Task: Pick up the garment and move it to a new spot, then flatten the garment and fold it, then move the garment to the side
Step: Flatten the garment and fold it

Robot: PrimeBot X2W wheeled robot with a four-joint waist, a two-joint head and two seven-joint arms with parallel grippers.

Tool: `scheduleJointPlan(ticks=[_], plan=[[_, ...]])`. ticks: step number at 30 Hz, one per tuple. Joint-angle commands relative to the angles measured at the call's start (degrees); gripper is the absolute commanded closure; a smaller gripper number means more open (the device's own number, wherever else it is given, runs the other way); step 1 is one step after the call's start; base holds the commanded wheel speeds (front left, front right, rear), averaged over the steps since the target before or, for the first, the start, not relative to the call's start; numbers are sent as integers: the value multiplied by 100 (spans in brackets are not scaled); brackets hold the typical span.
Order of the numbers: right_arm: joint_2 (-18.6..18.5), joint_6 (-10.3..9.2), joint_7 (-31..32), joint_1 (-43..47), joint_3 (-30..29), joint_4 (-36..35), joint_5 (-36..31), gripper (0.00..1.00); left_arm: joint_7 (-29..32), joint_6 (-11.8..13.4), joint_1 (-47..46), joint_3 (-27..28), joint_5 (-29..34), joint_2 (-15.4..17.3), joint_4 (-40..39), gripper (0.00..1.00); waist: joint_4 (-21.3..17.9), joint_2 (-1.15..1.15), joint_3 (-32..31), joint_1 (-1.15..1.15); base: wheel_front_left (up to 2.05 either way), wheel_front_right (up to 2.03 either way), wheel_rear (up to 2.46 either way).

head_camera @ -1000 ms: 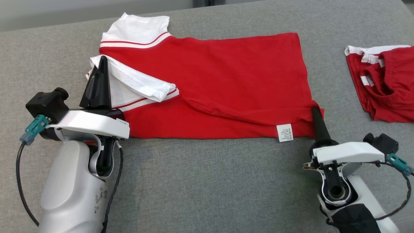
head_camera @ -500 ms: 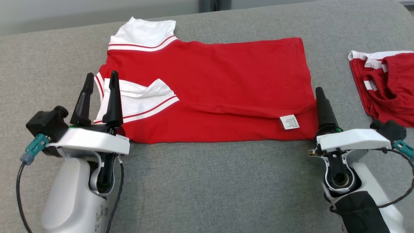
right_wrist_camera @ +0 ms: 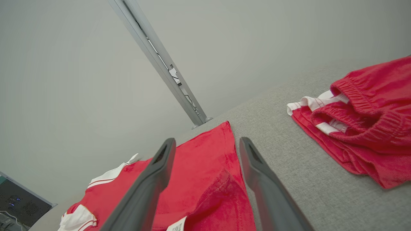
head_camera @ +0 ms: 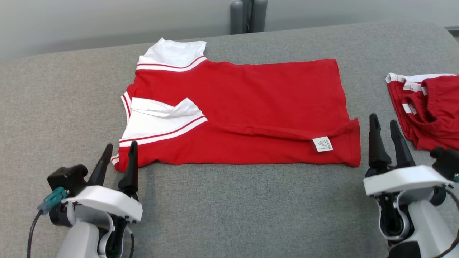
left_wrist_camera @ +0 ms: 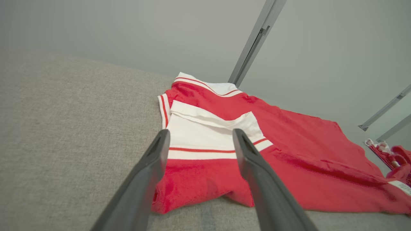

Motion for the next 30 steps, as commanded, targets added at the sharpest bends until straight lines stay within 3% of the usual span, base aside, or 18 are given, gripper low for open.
scheduleJointPlan(ticks=[1, 12, 21, 30], plan=[[11, 11, -24, 130, -42, -64, -157, 0, 98, 56, 70, -10, -28, 55, 44, 0, 16, 0, -43, 0, 0, 0, 0], [128, 11, 316, 783, -171, -625, -828, 0, 1106, 624, -28, 35, -106, 145, 675, 0, -236, 0, -48, 0, 0, 0, 0], [131, 11, 408, 921, -66, -656, -884, 0, 1161, 1159, -130, 308, -244, 122, 984, 0, -392, 0, -27, 0, 0, 0, 0], [133, 11, 407, 949, 3, -613, -912, 0, 980, 1216, 55, 236, -132, 188, 824, 0, -339, 0, -49, 0, 0, 0, 0]])
